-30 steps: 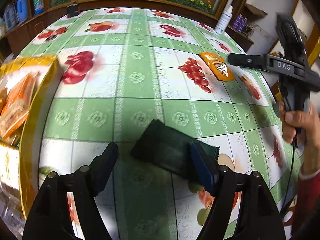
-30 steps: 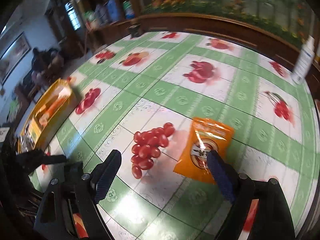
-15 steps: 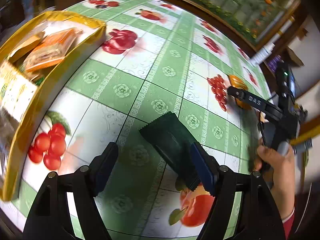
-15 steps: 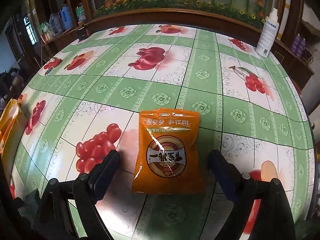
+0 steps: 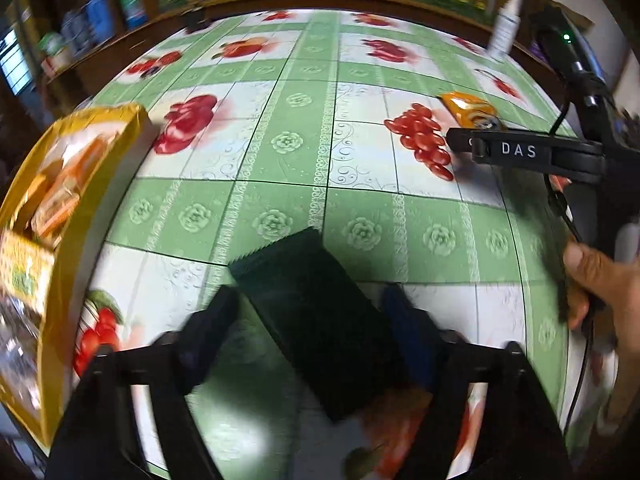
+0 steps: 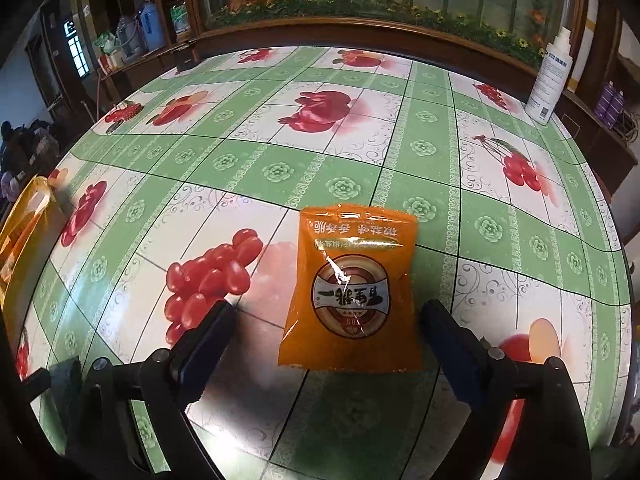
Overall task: Organize snacks
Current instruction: 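Grasp the dark green bar with the left tool while the right tool grasps the orange bag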
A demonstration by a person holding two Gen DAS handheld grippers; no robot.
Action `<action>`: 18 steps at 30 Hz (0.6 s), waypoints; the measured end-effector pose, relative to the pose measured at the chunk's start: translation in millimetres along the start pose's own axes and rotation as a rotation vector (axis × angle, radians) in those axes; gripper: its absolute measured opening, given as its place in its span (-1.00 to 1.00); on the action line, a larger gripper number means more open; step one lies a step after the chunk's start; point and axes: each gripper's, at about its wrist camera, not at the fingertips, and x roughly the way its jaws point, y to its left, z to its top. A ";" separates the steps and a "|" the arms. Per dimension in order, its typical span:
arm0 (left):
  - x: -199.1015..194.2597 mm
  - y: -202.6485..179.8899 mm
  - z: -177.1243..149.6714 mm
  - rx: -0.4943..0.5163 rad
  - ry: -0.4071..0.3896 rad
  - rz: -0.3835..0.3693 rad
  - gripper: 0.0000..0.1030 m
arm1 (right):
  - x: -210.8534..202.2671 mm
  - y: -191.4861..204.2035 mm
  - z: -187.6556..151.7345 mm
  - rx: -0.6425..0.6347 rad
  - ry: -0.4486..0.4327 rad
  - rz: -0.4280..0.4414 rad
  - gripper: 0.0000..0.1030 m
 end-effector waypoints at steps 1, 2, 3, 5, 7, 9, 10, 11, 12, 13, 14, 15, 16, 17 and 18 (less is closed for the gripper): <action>-3.4 6.4 -0.9 0.018 -0.001 -0.019 -0.18 | -3.9 -0.8 -2.1 0.000 -0.012 0.003 0.47; -4.4 12.4 -1.9 0.035 0.002 -0.045 -0.18 | -7.0 -1.9 -3.3 0.006 -0.021 0.010 0.24; -5.6 18.4 -3.9 0.053 -0.004 -0.055 -0.18 | -8.8 -3.4 -5.7 0.014 -0.021 0.018 0.24; -6.3 21.2 -5.6 0.071 -0.017 -0.060 -0.18 | -11.8 -3.5 -10.8 0.016 -0.038 0.014 0.22; -7.5 22.6 -7.9 0.077 -0.032 -0.085 -0.19 | -16.0 -5.2 -15.7 0.034 -0.048 0.014 0.20; -11.3 25.8 -12.9 0.075 -0.046 -0.102 -0.19 | -23.4 -8.3 -22.2 0.070 -0.059 0.047 0.16; -13.3 28.0 -16.1 0.071 -0.051 -0.105 -0.19 | -27.9 -9.3 -26.2 0.085 -0.066 0.065 0.14; -15.3 28.5 -18.1 0.069 -0.053 -0.106 -0.19 | -32.9 -9.6 -29.6 0.096 -0.075 0.075 0.10; -17.2 29.8 -20.6 0.067 -0.057 -0.108 -0.19 | -38.0 -9.7 -33.1 0.105 -0.084 0.087 0.06; -19.1 30.5 -22.3 0.066 -0.061 -0.104 -0.19 | -44.7 -9.7 -37.2 0.120 -0.095 0.109 -0.07; -21.1 30.9 -23.6 0.067 -0.066 -0.097 -0.19 | -49.7 -10.2 -40.1 0.133 -0.102 0.129 -0.15; -22.8 32.0 -25.5 0.064 -0.070 -0.095 -0.19 | -55.9 -9.0 -44.5 0.144 -0.109 0.149 -0.17; -24.6 34.1 -26.9 0.058 -0.074 -0.094 -0.19 | -60.4 -7.0 -47.8 0.143 -0.115 0.152 -0.21; -25.9 36.5 -27.5 0.050 -0.076 -0.096 -0.19 | -63.4 -5.1 -50.6 0.145 -0.117 0.157 -0.23; -27.6 39.6 -28.3 0.042 -0.078 -0.097 -0.19 | -66.5 -3.7 -54.6 0.153 -0.119 0.175 -0.24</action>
